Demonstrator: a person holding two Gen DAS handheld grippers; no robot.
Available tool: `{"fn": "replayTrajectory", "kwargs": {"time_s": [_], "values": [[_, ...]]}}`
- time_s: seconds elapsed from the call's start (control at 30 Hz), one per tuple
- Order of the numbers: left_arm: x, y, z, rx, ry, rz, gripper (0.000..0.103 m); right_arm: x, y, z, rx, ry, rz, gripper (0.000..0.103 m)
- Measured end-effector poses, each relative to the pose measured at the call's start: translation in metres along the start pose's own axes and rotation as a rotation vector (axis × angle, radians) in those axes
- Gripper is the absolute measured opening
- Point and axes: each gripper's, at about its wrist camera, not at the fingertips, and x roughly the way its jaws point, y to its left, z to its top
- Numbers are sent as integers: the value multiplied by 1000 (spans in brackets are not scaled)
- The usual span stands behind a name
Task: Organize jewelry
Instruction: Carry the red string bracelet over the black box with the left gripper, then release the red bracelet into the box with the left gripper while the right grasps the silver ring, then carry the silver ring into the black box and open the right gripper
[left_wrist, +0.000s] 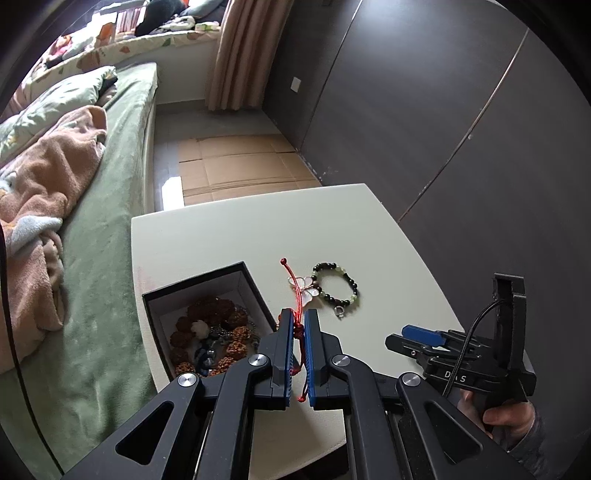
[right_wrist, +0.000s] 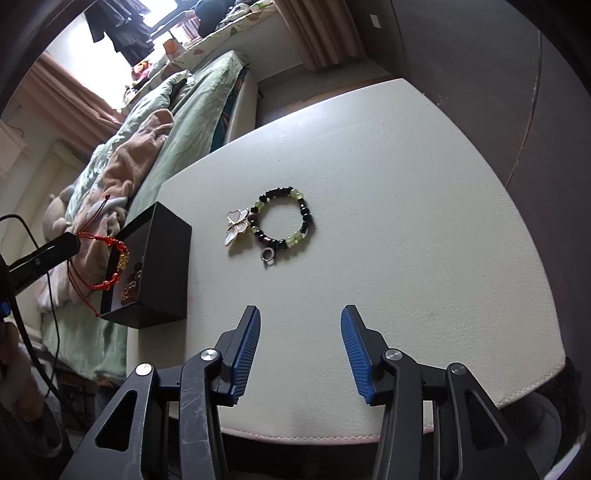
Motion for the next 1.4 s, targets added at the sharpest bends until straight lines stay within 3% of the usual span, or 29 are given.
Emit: {"fn": "replayTrajectory", "kwargs": {"time_s": [0.17,0.67,0.73,0.83,1.03,1.17,1.2,1.27,1.3,1.33,1.4], "values": [[-4,20,-4,-46,-6,-8,5,18,12,5,-35,31,-7,34],[-16,61,-5,-157,-41,-15,5,62,42,44,-153,76,-92,32],[-15,64,-4,-166,-41,-22,5,64,46,47,-175,79,-117,29],[-14,65,-3,-173,-40,-34,5,66,47,50,-203,87,-159,15],[-11,61,2,-191,-45,-84,6,54,39,53,-153,94,-120,13],[3,65,3,-240,28,-124,7,33,43,55,-139,63,-75,13],[6,66,2,-255,48,-125,15,28,45,56,-137,55,-64,13],[7,68,-1,-270,53,-109,47,17,51,59,-138,37,-40,13],[4,70,-2,-278,39,-97,71,13,55,61,-142,29,-28,13],[0,71,-4,-286,17,-92,80,8,58,62,-147,20,-15,13],[-7,75,-5,-296,-10,-84,80,-2,69,66,-162,3,12,13]]}}
